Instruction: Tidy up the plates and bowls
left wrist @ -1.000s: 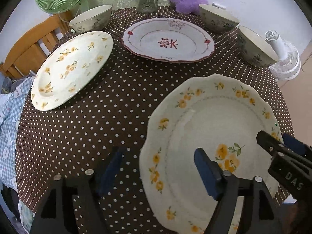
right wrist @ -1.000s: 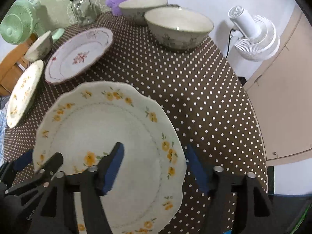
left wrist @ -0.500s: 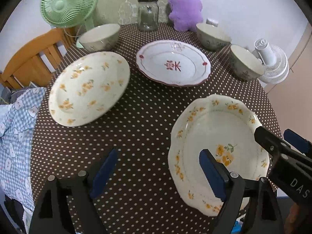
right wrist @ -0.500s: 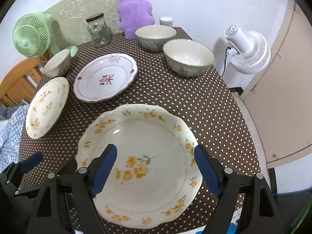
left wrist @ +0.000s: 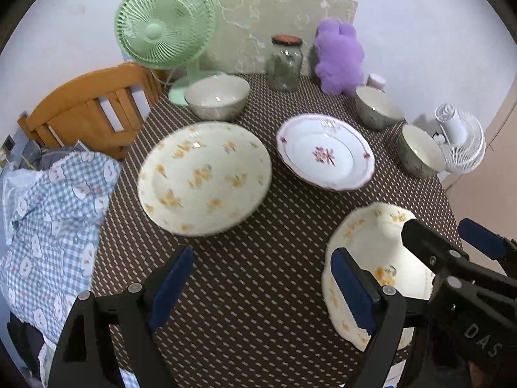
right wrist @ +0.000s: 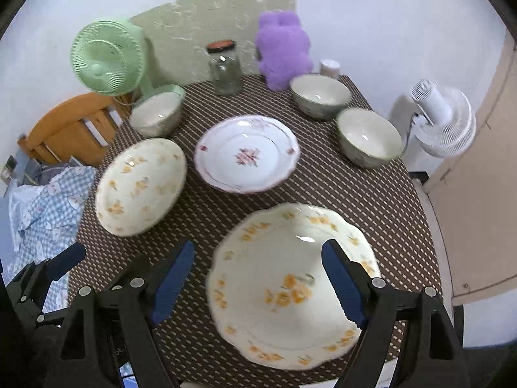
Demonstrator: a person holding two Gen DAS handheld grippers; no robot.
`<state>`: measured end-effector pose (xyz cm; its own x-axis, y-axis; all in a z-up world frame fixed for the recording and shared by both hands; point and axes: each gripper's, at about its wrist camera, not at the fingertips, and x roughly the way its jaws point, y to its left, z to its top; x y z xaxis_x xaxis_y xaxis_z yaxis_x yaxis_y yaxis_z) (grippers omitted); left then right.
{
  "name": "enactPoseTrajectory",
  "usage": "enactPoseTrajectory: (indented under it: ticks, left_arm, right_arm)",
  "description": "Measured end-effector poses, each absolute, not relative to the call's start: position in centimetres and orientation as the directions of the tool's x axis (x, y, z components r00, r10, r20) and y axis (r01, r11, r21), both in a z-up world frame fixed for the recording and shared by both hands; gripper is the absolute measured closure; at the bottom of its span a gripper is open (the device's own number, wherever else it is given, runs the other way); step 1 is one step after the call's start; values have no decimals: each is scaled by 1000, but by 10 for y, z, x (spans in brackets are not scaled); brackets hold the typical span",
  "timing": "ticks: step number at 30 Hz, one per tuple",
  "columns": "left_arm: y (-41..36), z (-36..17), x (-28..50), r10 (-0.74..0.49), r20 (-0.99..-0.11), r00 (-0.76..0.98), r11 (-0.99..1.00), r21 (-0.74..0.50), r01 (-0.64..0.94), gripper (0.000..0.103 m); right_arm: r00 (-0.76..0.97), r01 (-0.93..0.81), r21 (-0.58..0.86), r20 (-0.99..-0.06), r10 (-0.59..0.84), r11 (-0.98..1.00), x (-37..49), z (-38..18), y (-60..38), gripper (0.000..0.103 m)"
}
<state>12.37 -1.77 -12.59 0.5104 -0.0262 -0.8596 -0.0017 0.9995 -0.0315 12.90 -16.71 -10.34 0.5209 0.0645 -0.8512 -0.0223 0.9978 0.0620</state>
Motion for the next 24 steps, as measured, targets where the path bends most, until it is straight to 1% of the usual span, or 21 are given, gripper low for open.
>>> enactPoseTrajectory:
  ticks: [7, 11, 19, 24]
  left_arm:
    - [28, -121, 155, -26, -854, 519, 999, -11, 31, 15]
    - [53, -127, 176, -22, -860, 511, 999, 6, 52, 15]
    - [92, -144, 219, -2, -872, 490, 999, 24, 47, 16]
    - [110, -164, 246, 11, -884, 467, 999, 28, 30, 21]
  right_arm:
    - [535, 4, 63, -843, 52, 998, 155, -99, -118, 19]
    - [532, 8, 52, -846, 40, 999, 175, -104, -93, 19]
    - [530, 17, 76, -846, 56, 997, 217, -122, -51, 19]
    - [525, 12, 74, -849, 57, 997, 242, -137, -32, 19]
